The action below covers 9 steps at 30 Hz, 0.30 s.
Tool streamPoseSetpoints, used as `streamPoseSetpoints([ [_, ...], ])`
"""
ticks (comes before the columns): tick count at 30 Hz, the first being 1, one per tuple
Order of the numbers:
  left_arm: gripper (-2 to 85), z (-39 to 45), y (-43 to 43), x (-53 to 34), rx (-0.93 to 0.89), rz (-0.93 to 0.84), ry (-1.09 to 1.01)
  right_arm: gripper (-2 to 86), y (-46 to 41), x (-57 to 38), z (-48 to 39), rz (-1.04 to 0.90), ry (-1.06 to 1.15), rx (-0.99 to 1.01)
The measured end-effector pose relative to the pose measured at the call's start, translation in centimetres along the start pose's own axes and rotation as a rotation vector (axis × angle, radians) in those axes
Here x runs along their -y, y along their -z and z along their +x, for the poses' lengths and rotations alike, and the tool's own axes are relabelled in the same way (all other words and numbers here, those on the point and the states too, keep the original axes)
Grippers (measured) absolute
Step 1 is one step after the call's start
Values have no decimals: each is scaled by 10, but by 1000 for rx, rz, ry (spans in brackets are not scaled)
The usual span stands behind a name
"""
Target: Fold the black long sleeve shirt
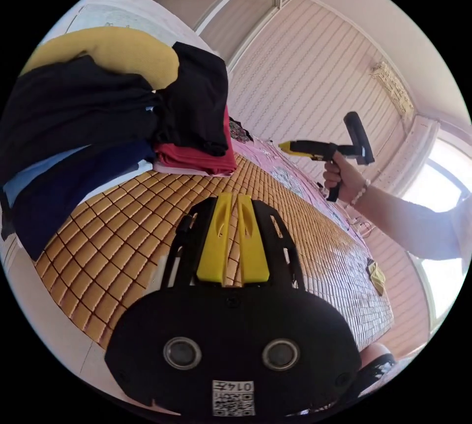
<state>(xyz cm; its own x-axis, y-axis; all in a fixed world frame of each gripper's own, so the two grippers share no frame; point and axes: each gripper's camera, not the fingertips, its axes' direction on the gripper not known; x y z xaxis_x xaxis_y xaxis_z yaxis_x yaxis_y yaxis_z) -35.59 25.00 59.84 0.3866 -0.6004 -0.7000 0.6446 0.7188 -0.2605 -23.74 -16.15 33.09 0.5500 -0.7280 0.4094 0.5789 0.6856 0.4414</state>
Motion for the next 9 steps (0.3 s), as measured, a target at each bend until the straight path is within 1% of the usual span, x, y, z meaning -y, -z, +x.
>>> streamPoseSetpoints([
  [1,-5,16,4,-13,-37,-19,-37,115,10,-53,12,-37,-76,-22],
  [2,-6,35,7,-28,-76,-40,-89,113,15,-79,17,-57,-115,-47],
  [4,-4,68,5,-51,-134,-77,-169,107,51,-196,31,-145,-306,-150],
  [5,1,90,1,-66,-189,-110,-216,106,63,-226,32,-160,-361,-169],
  [6,3,102,-2,-74,-223,-130,-241,105,91,-284,33,-177,-477,-202],
  [7,16,125,-10,-89,-297,-179,-294,104,122,-340,31,-169,-601,-245],
  [8,25,151,-19,-103,-371,-246,-346,104,139,-368,29,-157,-664,-271],
  [9,29,164,-24,-109,-406,-279,-371,102,173,-420,21,-120,-779,-333],
])
